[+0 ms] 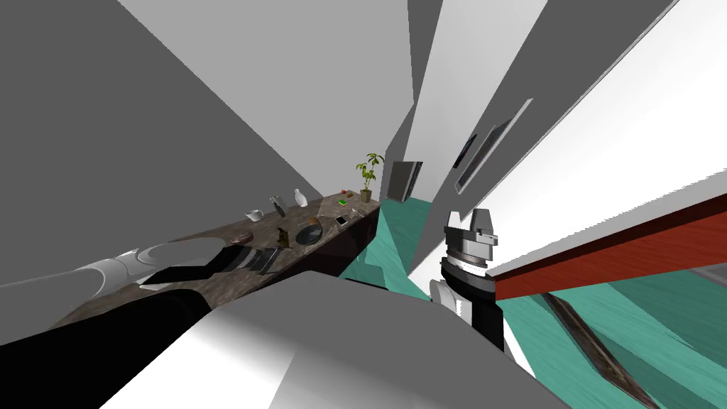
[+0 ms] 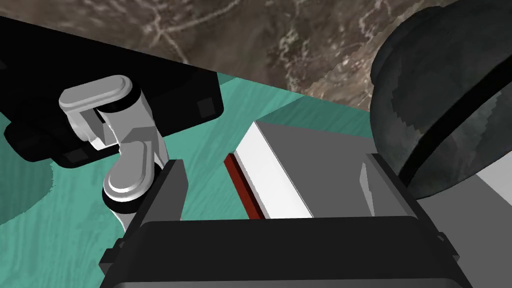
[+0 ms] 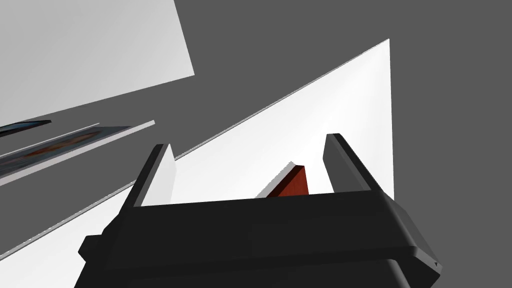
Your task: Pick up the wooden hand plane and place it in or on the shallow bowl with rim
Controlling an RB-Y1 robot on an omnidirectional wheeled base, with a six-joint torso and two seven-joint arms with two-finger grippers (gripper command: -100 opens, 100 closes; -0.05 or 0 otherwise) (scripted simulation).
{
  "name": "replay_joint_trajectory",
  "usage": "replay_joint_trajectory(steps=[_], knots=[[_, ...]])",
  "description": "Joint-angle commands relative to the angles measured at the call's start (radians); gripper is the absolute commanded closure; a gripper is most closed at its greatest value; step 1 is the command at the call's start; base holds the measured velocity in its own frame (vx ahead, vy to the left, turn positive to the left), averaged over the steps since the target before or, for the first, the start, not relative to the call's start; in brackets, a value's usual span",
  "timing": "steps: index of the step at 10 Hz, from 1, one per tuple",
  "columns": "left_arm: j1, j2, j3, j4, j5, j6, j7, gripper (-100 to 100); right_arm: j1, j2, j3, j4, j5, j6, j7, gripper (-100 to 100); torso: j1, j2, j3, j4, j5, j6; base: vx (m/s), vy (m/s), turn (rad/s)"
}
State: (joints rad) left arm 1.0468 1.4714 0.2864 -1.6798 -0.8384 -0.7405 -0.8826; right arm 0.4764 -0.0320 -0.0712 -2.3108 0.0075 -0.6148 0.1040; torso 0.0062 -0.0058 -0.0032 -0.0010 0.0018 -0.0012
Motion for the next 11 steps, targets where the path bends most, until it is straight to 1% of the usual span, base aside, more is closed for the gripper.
replay_joint_trajectory(steps=[1,2,4,6,8,11], knots=[[0.023,0.047,0.004,0.038,-0.041,-0.013,-0.034,-100,0.000,0.000,0.000,0.000,0.000,0.000,0.000,0,0.000,0.000,0.000,0.000,0.000,0.000,0.055,0.072,-0.152],[0.044,0.075,0.008,0.066,-0.073,-0.021,-0.059,-100,0.000,0.000,0.000,0.000,0.000,0.000,0.000,0,0.000,0.000,0.000,0.000,0.000,0.000,0.065,0.074,-0.326],[0.044,0.080,0.008,0.066,-0.073,-0.021,-0.059,-100,0.000,0.000,0.000,0.000,0.000,0.000,0.000,0,-0.001,-0.001,0.000,0.000,0.000,0.000,0.051,0.055,-0.027],[0.081,0.137,0.015,0.118,-0.130,-0.035,-0.104,-100,0.000,0.000,0.000,0.000,0.000,0.000,0.000,0,-0.003,0.001,0.001,0.000,-0.001,0.000,0.053,0.068,-0.213],[0.112,0.183,0.020,0.163,-0.177,-0.047,-0.139,-100,0.000,0.000,0.000,0.000,0.000,0.000,0.000,0,0.002,-0.001,-0.001,0.000,0.000,0.000,0.077,0.125,-0.205],[0.143,0.226,0.024,0.207,-0.224,-0.057,-0.172,-100,0.000,0.000,0.000,0.000,0.000,0.000,0.000,0,0.000,-0.001,-0.001,0.000,0.000,0.000,0.054,0.092,-0.130]])
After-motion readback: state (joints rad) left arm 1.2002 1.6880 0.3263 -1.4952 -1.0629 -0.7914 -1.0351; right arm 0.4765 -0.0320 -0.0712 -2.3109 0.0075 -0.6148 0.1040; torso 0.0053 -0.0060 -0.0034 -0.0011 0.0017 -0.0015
